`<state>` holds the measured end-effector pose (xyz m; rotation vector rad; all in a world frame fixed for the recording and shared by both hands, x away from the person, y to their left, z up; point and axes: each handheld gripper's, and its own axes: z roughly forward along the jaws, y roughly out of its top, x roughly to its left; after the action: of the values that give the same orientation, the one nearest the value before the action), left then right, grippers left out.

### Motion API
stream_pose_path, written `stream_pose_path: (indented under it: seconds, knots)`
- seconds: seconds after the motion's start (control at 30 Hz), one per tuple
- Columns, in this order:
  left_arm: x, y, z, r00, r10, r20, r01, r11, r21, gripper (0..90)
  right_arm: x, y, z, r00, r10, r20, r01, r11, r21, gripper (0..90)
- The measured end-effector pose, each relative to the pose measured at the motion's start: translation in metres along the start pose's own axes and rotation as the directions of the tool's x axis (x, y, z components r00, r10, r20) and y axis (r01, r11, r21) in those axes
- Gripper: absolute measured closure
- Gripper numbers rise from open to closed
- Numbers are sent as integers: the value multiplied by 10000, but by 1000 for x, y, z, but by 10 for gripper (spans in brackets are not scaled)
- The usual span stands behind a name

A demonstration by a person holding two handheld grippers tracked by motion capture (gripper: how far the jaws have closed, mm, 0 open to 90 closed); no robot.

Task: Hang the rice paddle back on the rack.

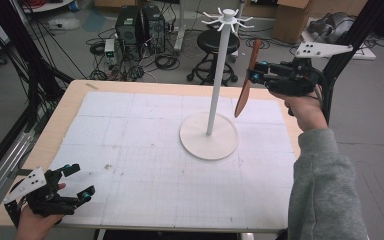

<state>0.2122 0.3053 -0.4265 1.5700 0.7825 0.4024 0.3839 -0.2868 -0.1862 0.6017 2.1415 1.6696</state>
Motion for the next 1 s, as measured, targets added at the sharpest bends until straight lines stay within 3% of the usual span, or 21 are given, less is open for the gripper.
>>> stream_pose_path:
  seconds: [0.17,0.53,1.0]
  knots:
    - [0,-2,3,9999,73,149,-75,9999,152,17,-7,6,-1,10000,0,-23,0,10000,-41,641]
    - [1,-1,-1,9999,-108,134,109,9999,-51,17,-17,20,0,9999,152,-20,-152,9997,-213,641]
    - [2,0,-6,9999,-122,53,123,9997,-220,17,-18,34,7,9999,97,49,-96,9998,-184,641]
